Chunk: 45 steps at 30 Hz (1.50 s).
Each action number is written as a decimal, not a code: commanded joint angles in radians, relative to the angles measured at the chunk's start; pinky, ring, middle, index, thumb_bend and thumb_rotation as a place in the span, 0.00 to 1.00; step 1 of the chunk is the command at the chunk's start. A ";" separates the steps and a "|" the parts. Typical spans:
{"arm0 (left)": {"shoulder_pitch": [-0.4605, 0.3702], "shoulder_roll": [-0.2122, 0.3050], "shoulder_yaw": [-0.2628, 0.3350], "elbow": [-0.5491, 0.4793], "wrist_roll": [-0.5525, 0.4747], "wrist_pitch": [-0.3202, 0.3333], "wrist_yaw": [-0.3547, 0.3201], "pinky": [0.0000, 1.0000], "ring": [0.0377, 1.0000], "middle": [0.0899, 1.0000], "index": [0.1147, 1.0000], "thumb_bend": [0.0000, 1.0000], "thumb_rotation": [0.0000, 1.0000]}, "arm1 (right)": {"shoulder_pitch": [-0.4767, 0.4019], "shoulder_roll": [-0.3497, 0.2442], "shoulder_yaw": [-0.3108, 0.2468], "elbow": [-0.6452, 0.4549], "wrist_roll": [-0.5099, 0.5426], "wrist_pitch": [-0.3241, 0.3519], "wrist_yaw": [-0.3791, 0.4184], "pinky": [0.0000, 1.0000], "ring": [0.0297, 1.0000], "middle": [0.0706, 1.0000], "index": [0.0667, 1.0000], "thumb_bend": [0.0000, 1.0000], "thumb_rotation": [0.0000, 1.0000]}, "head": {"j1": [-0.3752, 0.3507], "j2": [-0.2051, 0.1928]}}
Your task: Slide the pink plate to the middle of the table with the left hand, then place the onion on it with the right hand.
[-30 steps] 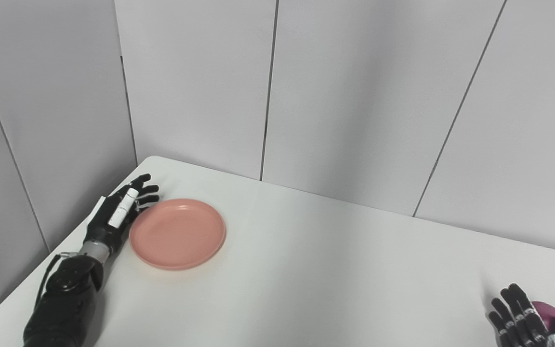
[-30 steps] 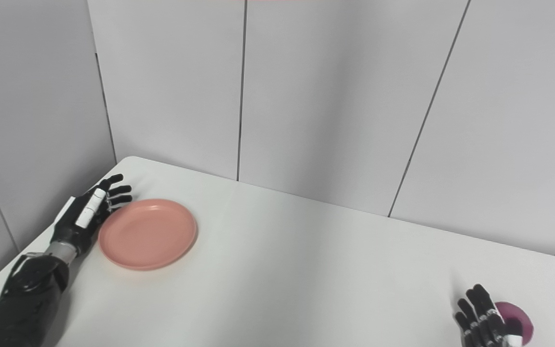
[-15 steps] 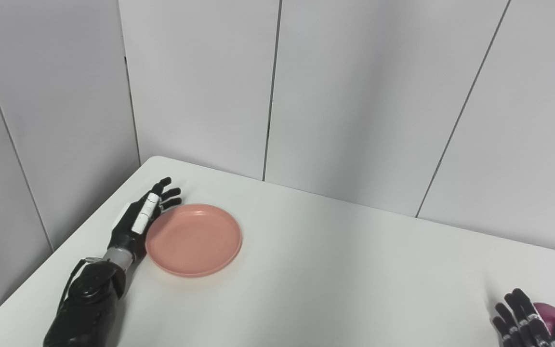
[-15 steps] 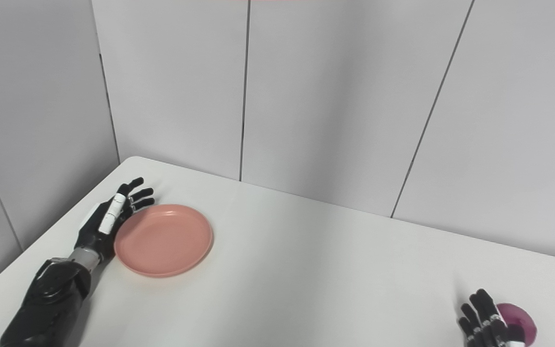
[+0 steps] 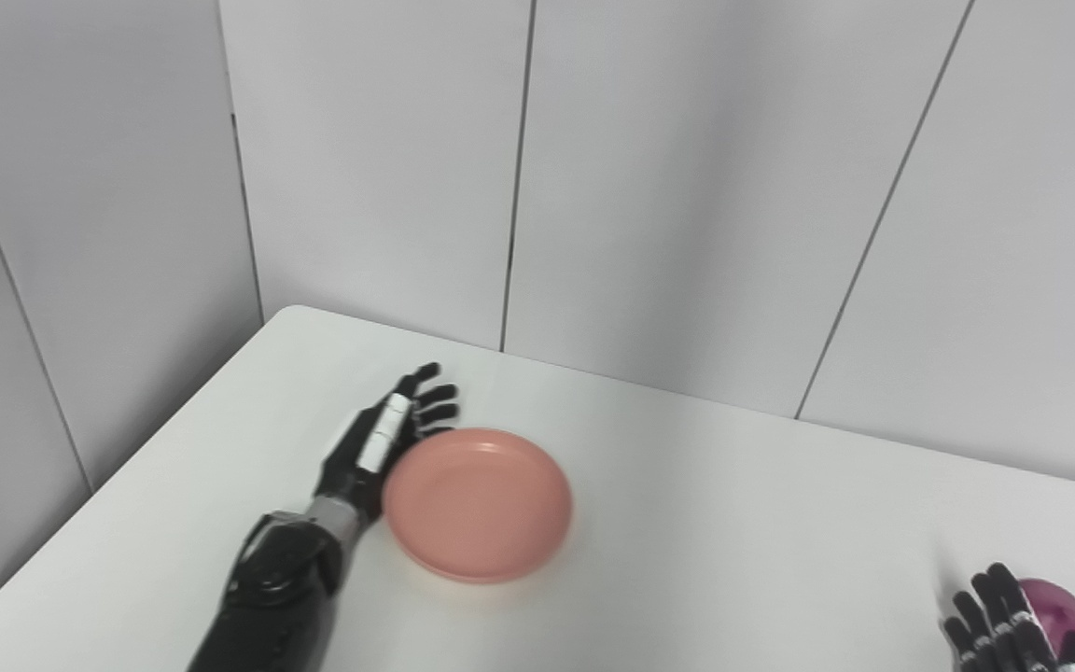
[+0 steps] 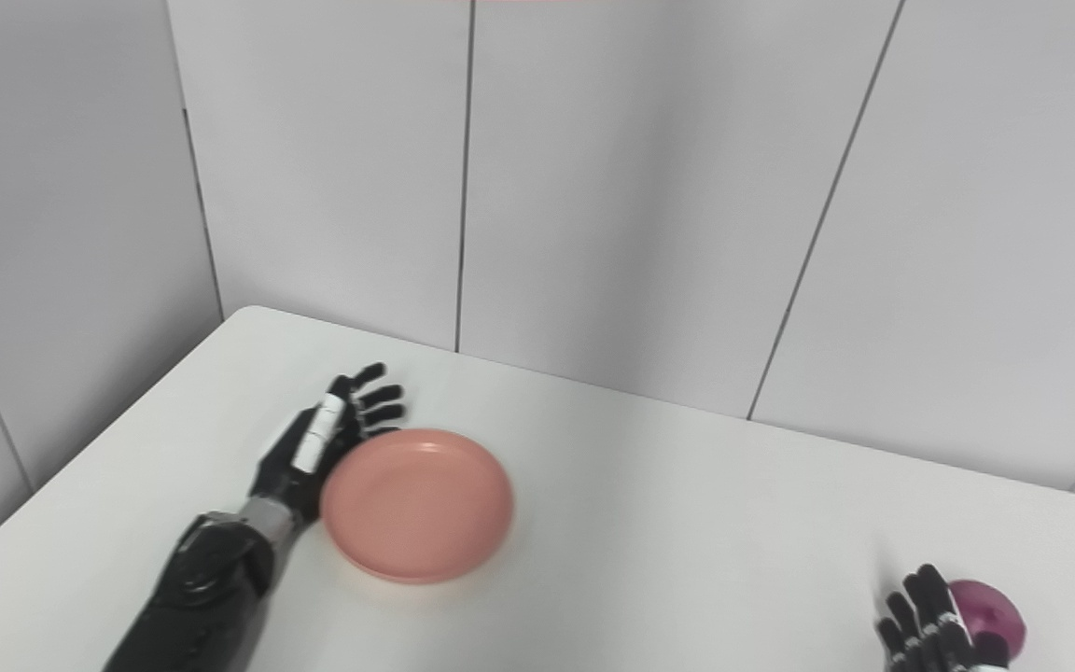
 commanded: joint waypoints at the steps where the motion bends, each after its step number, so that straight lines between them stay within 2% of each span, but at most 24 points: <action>1: 0.028 -0.011 -0.014 0.014 0.012 0.043 -0.011 0.76 0.80 0.79 0.84 0.92 0.85 | 0.074 0.037 0.017 0.047 0.000 0.039 -0.003 1.00 1.00 0.99 0.99 0.83 0.98 | -0.004 0.003; 13: 0.059 -0.094 -0.059 -0.013 0.025 0.065 -0.027 0.76 0.80 0.80 0.83 0.89 0.84 | 0.077 0.049 0.030 0.021 0.000 0.037 -0.008 1.00 1.00 1.00 1.00 0.79 1.00 | -0.037 0.019; 18: 0.075 -0.122 -0.091 -0.018 0.036 0.072 -0.039 0.78 0.82 0.83 0.85 0.87 0.85 | 0.077 0.050 0.038 0.021 -0.014 0.028 -0.009 1.00 1.00 1.00 1.00 0.77 1.00 | -0.053 0.028; 22: 0.086 -0.146 -0.108 -0.005 0.049 0.069 -0.044 0.80 0.83 0.83 0.86 0.83 0.88 | 0.076 0.059 0.041 0.023 -0.020 0.023 -0.017 1.00 1.00 1.00 1.00 0.78 1.00 | -0.075 0.037; 27: 0.098 -0.161 -0.114 0.014 0.050 0.072 -0.056 0.80 0.84 0.83 0.86 0.84 0.87 | 0.073 0.069 0.049 0.027 -0.025 0.012 -0.021 1.00 1.00 1.00 0.99 0.77 1.00 | -0.109 0.047; 32: 0.107 -0.163 -0.120 0.028 0.049 0.075 -0.079 0.77 0.82 0.83 0.85 0.85 0.85 | 0.073 0.085 0.055 0.034 -0.041 -0.001 -0.025 1.00 0.99 0.98 0.97 0.79 1.00 | -0.166 0.063; 37: 0.114 -0.152 -0.125 0.010 0.051 0.088 -0.101 0.80 0.84 0.84 0.86 0.84 0.86 | 0.071 0.108 0.063 0.029 -0.058 0.001 -0.036 1.00 0.98 0.97 0.96 0.81 0.99 | -0.233 0.084; 39: 0.113 -0.141 -0.131 0.005 0.054 0.090 -0.115 0.80 0.84 0.84 0.86 0.84 0.86 | 0.070 0.118 0.069 0.025 -0.070 0.003 -0.043 1.00 0.98 0.96 0.95 0.84 0.98 | -0.262 0.091; 42: 0.110 -0.122 -0.134 0.000 0.051 0.097 -0.138 0.81 0.85 0.85 0.87 0.86 0.87 | 0.067 0.133 0.081 0.017 -0.090 0.008 -0.059 1.00 0.98 0.96 0.95 0.96 0.93 | -0.298 0.100; 45: 0.107 -0.108 -0.132 -0.003 0.048 0.106 -0.150 0.81 0.85 0.85 0.88 0.86 0.87 | 0.063 0.154 0.082 0.006 -0.093 0.031 -0.083 1.00 0.97 0.95 0.93 0.95 0.91 | -0.329 0.105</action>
